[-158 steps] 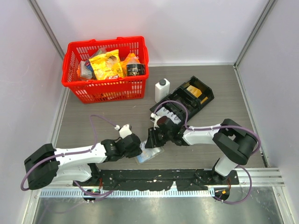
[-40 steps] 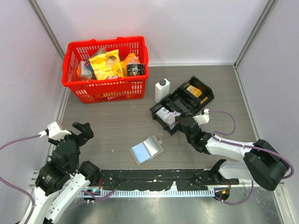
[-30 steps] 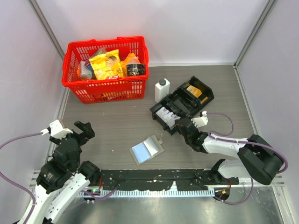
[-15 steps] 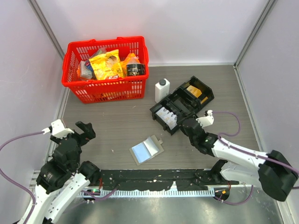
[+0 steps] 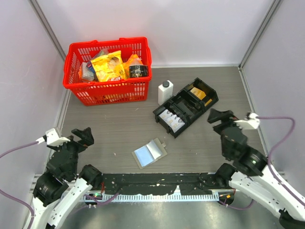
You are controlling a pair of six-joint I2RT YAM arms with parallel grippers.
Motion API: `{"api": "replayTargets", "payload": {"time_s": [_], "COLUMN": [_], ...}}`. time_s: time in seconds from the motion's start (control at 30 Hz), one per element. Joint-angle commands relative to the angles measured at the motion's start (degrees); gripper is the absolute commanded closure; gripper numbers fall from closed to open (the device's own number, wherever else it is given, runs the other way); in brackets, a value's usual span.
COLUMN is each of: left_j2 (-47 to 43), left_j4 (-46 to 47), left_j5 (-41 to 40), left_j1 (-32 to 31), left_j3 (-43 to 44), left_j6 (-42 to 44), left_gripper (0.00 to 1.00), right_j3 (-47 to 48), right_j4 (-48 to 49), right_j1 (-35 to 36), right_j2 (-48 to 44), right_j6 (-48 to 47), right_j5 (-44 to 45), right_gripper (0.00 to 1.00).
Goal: Take the credit cards out of the card holder
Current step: Reset both arms
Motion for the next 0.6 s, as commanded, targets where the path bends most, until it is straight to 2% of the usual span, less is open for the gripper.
{"api": "replayTargets", "payload": {"time_s": [0.0, 0.23, 0.37, 0.43, 0.57], "left_j2": [-2.53, -6.12, -7.20, -7.10, -7.28], "left_j4": [2.08, 1.91, 1.56, 1.56, 1.12], "left_j5": [-0.70, -1.49, -2.37, -2.81, -3.42], "left_j1": [0.23, 0.14, 0.23, 0.23, 0.23], "left_j3": [1.35, 1.44, 1.61, 1.61, 1.79], "left_j6": [1.10, 1.19, 1.02, 0.84, 0.75], "left_gripper": [0.00, 0.00, 0.00, 0.00, 0.00], "right_j3": [6.59, 11.34, 9.59, 7.31, 6.08], "right_j4": [-10.98, -12.57, -7.24, -3.89, -2.30], "right_j1": [0.07, 0.07, 0.16, 0.16, 0.24], "right_j2": [-7.52, -18.58, -25.34, -28.34, -28.45], "right_j6": [-14.91, -32.58, -40.57, -43.92, -45.59], "right_j5": [11.10, 14.71, 15.61, 14.72, 14.29], "right_gripper": [0.22, 0.16, 0.12, 0.12, 0.12]}}
